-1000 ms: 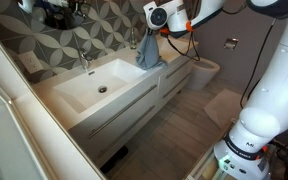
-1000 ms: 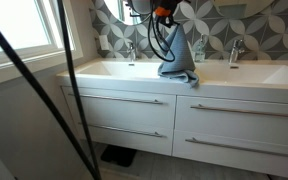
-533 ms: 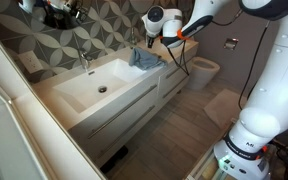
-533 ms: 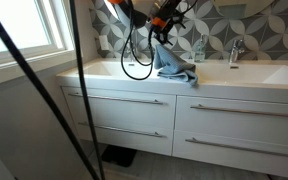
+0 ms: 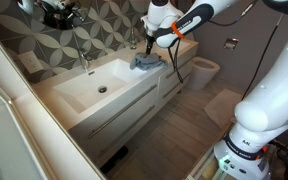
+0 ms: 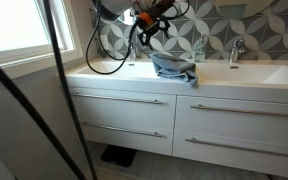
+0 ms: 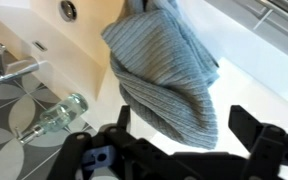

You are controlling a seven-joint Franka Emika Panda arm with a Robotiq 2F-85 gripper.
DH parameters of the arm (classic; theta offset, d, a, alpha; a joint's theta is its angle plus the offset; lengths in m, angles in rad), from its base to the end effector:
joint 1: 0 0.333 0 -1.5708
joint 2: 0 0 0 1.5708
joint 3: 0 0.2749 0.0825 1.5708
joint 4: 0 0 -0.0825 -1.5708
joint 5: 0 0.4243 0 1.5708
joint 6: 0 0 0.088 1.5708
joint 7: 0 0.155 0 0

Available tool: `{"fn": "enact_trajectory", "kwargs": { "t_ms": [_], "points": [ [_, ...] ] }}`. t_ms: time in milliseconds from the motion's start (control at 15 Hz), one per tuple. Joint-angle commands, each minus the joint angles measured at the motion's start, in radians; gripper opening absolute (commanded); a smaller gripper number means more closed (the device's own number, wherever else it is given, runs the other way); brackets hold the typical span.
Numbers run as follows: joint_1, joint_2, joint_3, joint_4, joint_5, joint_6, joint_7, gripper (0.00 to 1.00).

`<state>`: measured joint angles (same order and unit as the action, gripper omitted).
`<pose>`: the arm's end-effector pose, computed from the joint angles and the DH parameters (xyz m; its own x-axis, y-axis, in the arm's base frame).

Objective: Put the towel on the counter

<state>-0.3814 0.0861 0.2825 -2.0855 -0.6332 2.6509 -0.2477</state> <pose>0.6486 -0.0623 0.3326 0.7501 0.6271 0.2098 0.4472 -0.7148 0.5376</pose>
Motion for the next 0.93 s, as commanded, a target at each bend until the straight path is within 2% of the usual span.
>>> {"fn": "enact_trajectory", "kwargs": {
  "t_ms": [0, 67, 200, 267, 400, 533, 600, 733, 867],
  "points": [
    [-0.129, -0.051, 0.206, -0.034, 0.276, -0.099, -0.186, 1.00],
    [-0.131, -0.083, 0.229, -0.016, 0.360, -0.189, -0.246, 1.00],
    [-0.113, -0.178, 0.220, -0.003, 0.515, -0.354, -0.381, 1.00],
    [0.076, -0.222, 0.027, 0.007, 0.559, -0.425, -0.410, 1.00],
    [0.151, -0.282, -0.058, 0.047, 0.556, -0.572, -0.408, 1.00],
    [0.223, -0.329, -0.132, 0.081, 0.516, -0.674, -0.338, 1.00],
    [0.258, -0.286, -0.154, 0.065, 0.496, -0.603, -0.347, 1.00],
    [0.286, -0.334, -0.188, 0.078, 0.496, -0.663, -0.342, 1.00],
    [0.289, -0.340, -0.193, 0.077, 0.496, -0.668, -0.339, 1.00]
  ]
}}
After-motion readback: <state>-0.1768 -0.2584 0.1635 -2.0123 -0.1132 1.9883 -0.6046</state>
